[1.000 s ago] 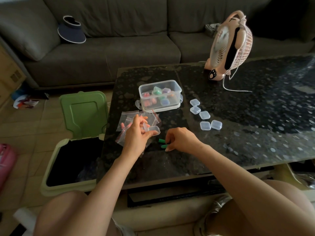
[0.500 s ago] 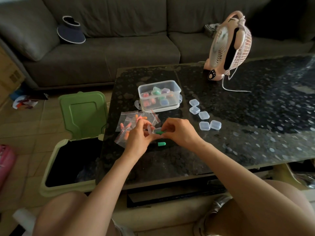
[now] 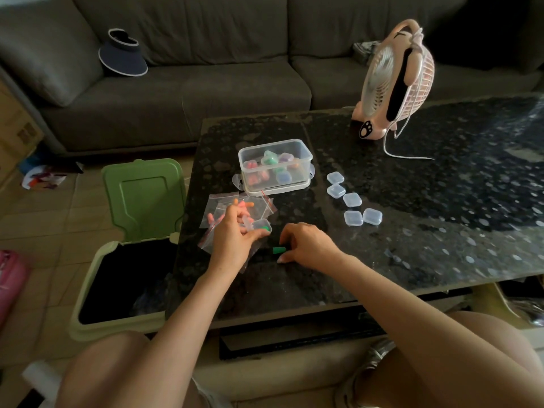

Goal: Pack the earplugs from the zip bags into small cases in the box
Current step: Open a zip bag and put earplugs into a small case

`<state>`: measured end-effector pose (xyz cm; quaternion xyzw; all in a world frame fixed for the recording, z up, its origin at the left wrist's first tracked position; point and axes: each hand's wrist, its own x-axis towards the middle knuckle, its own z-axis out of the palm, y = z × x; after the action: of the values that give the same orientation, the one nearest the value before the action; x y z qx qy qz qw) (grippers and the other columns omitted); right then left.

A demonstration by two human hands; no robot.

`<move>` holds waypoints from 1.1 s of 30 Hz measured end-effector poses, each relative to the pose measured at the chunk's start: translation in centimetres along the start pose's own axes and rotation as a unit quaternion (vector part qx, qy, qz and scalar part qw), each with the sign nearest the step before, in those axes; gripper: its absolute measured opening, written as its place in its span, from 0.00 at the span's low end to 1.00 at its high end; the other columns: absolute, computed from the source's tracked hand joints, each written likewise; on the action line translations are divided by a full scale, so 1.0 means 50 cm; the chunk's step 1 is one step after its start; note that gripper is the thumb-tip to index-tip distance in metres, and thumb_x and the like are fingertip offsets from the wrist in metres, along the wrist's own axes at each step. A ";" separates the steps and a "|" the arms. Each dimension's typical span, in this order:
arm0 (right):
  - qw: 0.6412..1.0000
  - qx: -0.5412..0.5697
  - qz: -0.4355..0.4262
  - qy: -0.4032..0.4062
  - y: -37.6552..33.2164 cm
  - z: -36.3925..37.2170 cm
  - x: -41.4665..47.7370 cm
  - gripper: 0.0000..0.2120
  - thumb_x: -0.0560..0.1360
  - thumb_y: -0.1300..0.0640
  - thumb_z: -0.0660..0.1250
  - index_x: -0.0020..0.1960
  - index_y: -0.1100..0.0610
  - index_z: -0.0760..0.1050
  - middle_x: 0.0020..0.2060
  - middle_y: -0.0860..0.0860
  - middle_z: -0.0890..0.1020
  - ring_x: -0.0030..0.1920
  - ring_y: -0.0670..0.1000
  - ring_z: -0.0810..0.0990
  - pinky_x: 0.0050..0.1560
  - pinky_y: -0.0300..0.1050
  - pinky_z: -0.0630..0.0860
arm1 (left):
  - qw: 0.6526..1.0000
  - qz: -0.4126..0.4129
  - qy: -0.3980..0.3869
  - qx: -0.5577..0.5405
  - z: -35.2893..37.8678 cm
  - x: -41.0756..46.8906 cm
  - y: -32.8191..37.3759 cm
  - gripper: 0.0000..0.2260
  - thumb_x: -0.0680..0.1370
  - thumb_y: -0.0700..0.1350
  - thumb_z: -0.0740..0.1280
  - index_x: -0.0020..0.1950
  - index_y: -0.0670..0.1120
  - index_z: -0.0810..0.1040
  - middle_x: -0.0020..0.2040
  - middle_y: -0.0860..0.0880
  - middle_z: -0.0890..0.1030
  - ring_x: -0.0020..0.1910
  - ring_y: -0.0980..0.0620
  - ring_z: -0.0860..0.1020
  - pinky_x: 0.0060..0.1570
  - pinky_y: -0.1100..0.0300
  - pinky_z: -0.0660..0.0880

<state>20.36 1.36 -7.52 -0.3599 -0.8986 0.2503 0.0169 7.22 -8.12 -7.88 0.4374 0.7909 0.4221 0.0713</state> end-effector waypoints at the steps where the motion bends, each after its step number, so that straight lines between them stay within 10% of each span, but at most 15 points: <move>1: 1.000 -0.007 -0.005 0.006 0.002 0.009 0.001 0.14 0.69 0.52 0.74 0.52 0.53 0.76 0.47 0.49 0.76 0.49 0.51 0.77 0.44 0.41 0.69 | 1.000 -0.002 -0.005 -0.002 0.001 0.000 0.000 0.20 0.66 0.46 0.77 0.48 0.49 0.67 0.39 0.61 0.72 0.44 0.54 0.76 0.69 0.39 0.56; 5: 0.995 0.052 0.017 0.088 0.002 -0.004 0.010 0.08 0.70 0.52 0.73 0.46 0.53 0.78 0.47 0.50 0.80 0.48 0.51 0.78 0.45 0.43 0.73 | 1.000 -0.002 -0.016 -0.018 0.002 -0.001 -0.008 0.21 0.67 0.46 0.76 0.54 0.43 0.72 0.44 0.58 0.76 0.41 0.58 0.77 0.73 0.42 0.48; 8: 0.969 0.191 0.016 0.159 -0.010 -0.029 0.010 0.06 0.69 0.55 0.75 0.42 0.52 0.78 0.40 0.49 0.82 0.42 0.50 0.81 0.46 0.48 0.79 | 0.999 0.010 -0.032 -0.010 0.001 -0.004 0.003 0.20 0.69 0.49 0.74 0.56 0.44 0.72 0.57 0.51 0.79 0.53 0.52 0.79 0.72 0.64 0.38; 13: 0.975 0.163 -0.012 0.152 -0.015 -0.035 0.006 0.04 0.69 0.56 0.74 0.43 0.53 0.80 0.40 0.47 0.82 0.41 0.47 0.80 0.46 0.48 0.80 | 0.996 0.031 -0.076 -0.020 -0.006 -0.019 0.037 0.18 0.70 0.44 0.74 0.55 0.39 0.73 0.60 0.50 0.76 0.52 0.52 0.78 0.49 0.85 0.53; 28: 0.987 0.084 -0.012 0.138 -0.013 -0.035 0.003 0.09 0.70 0.51 0.73 0.48 0.52 0.81 0.41 0.45 0.76 0.40 0.45 0.74 0.36 0.36 0.68 | 0.993 0.091 -0.067 0.017 -0.012 -0.028 0.049 0.18 0.71 0.42 0.73 0.56 0.37 0.74 0.59 0.46 0.77 0.51 0.59 0.68 0.37 0.91 0.42; 33: 0.985 0.115 -0.004 0.126 -0.013 -0.033 0.006 0.11 0.70 0.54 0.74 0.50 0.54 0.79 0.43 0.49 0.79 0.41 0.47 0.78 0.41 0.40 0.76 | 0.995 0.056 -0.075 -0.036 -0.014 -0.025 0.047 0.18 0.69 0.42 0.74 0.54 0.39 0.74 0.52 0.56 0.72 0.48 0.58 0.75 0.57 0.80 0.64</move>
<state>20.05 1.88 -5.80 -0.3805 -0.8561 0.3045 0.1720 9.14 -8.88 -6.07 0.5085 0.7421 0.4193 0.1225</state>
